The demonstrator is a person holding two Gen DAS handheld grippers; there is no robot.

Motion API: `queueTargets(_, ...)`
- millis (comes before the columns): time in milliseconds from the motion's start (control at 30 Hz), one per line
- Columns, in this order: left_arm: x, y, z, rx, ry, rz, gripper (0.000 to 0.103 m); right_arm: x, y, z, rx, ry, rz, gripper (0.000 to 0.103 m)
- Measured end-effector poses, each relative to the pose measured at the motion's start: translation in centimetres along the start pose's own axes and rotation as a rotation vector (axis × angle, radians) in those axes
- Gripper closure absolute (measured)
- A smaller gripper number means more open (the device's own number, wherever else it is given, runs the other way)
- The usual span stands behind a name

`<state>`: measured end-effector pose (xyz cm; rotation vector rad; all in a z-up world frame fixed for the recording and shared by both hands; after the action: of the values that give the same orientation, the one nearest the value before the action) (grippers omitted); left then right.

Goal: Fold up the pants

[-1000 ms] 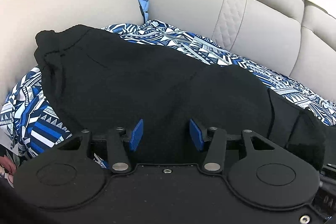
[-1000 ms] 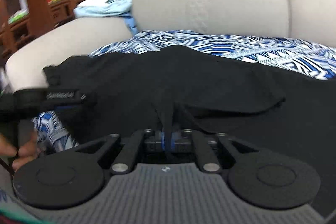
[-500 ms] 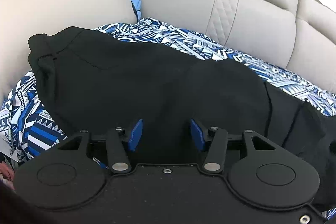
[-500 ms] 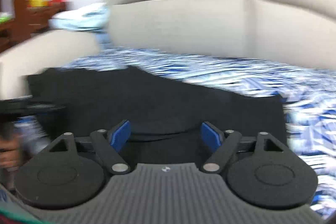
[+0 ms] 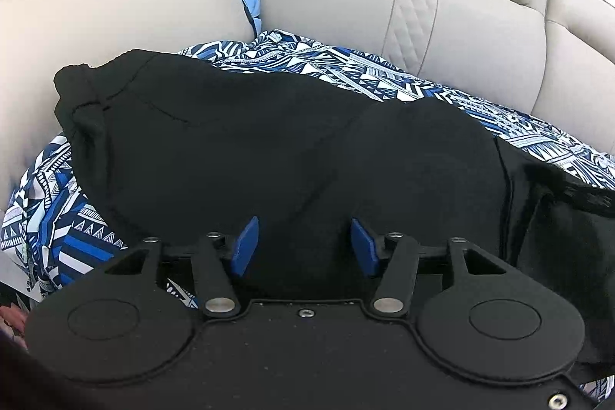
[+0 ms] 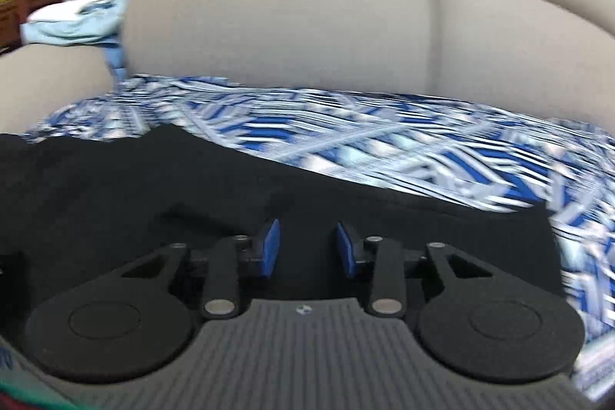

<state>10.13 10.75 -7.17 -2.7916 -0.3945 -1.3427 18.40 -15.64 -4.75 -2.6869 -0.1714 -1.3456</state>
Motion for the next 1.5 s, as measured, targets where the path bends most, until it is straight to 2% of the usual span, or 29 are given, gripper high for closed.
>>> queueTargets(100, 0.1, -0.2, -0.1, -0.002, 0.0, -0.006, 0.051, 0.6, -2.8, 1.7, 0.064, -0.015, -0.044, 0.061)
queueTargets(233, 0.2, -0.6, -0.3, -0.005, 0.004, -0.016, 0.051, 1.4, -4.0, 2.3, 0.092, -0.009, -0.047, 0.059)
queueTargets(300, 0.7, -1.1, -0.7, -0.01, 0.016, -0.045, 0.05, 1.8, -3.9, 1.1, 0.149, 0.024, 0.017, 0.043)
queueTargets(333, 0.9, -1.6, -0.9, -0.014, 0.023, -0.07, 0.049, 1.9, -3.8, 0.3, 0.165, 0.043, 0.033, 0.04)
queueTargets(500, 2.8, -4.8, -1.3, 0.03, 0.055, -0.162, 0.047, 0.8, -4.0, -3.2, 0.147, 0.107, 0.004, 0.034)
queueTargets(667, 3.6, -8.1, -1.0, 0.096, 0.064, -0.216, 0.037, -2.1, -4.8, -5.9, 0.127, 0.126, -0.023, 0.024)
queueTargets(800, 3.8, -11.4, -0.2, 0.142, 0.057, -0.303, 0.036, -4.8, -5.8, -6.4, 0.122, 0.099, -0.06, 0.018)
queueTargets(900, 4.0, -13.7, 0.2, 0.185, 0.059, -0.35, 0.035, -6.8, -6.3, -5.8, 0.086, 0.06, -0.116, 0.015)
queueTargets(1033, 4.1, -16.1, 1.2, 0.226, 0.062, -0.401, 0.032, -7.6, -6.7, -6.1, 0.071, 0.092, -0.153, 0.006)
queueTargets(1167, 3.9, -17.7, 2.5, 0.231, 0.049, -0.469, 0.032, -8.0, -6.3, -6.1, 0.065, 0.092, -0.137, 0.0)
queueTargets(1300, 4.0, -18.9, 4.0, 0.213, 0.046, -0.535, 0.032, -8.2, -5.9, -6.0, 0.068, 0.097, -0.14, 0.0)
queueTargets(1500, 4.7, -19.2, 6.1, 0.234, 0.058, -0.506, 0.031, -8.3, -5.9, -6.0, 0.074, 0.106, -0.143, 0.0)
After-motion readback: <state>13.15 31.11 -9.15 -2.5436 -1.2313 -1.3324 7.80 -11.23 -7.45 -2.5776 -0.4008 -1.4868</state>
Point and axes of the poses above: each gripper's, at about its wrist camera, not at the fingertips, and z roughly the way its jaws point, y to its right, x to its top, the point moved 9 cm from there along z, roughly the way its jaws point, and after that the axes turned 4 degrees about x, right-handed, at the moved point
